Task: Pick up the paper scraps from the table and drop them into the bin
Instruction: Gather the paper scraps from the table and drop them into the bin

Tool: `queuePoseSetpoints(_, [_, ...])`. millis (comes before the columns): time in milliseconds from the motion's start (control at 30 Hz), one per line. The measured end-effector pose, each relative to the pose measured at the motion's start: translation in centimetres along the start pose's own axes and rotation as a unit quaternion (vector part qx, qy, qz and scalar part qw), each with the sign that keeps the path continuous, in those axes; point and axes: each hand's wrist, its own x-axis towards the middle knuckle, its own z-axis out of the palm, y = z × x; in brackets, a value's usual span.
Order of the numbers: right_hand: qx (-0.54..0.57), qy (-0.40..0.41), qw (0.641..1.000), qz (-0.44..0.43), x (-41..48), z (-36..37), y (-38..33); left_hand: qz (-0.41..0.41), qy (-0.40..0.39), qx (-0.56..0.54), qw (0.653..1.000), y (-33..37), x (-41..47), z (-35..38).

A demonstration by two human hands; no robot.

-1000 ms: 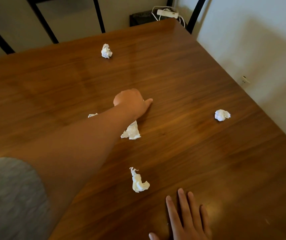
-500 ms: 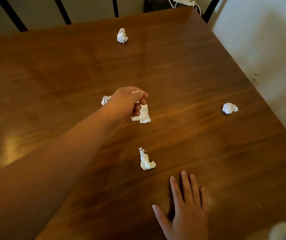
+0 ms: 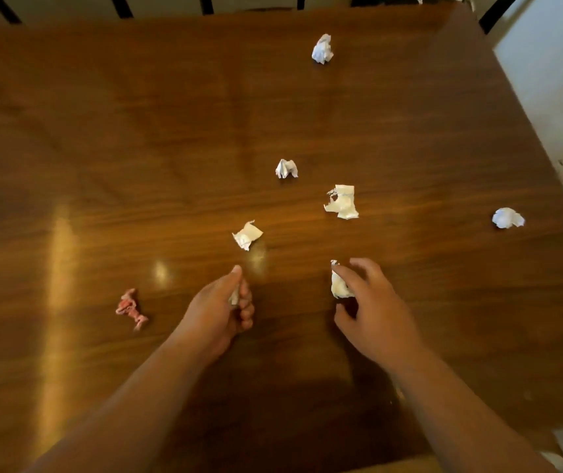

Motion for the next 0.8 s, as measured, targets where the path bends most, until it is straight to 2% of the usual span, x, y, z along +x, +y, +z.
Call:
queuePoseSetpoints(267, [0.033,-0.03,0.999,0.001,2.1,0.3,-2.0,-0.007,0.037,-0.007,0.999,-0.9,-1.2,-2.2])
queuePoseSetpoints(400, [0.089,-0.003,0.996,-0.012,3.5,0.3,-4.7,-0.001,0.039,0.021,0.999,-1.0,-1.3,-2.9])
queuePoseSetpoints(500, [0.105,0.01,0.993,-0.055,5.6,0.3,-7.8,0.006,0.037,0.026,0.999,-1.1,-1.5,-3.5])
queuePoseSetpoints(633, [0.097,-0.016,0.988,-0.115,8.5,0.9,-11.0,0.028,0.046,0.01,0.998,-1.1,-1.9,-4.3])
queuePoseSetpoints(800, [0.059,-0.064,0.991,-0.099,10.5,2.2,-12.9,0.036,0.043,-0.031,0.998,-0.8,-2.4,-5.4])
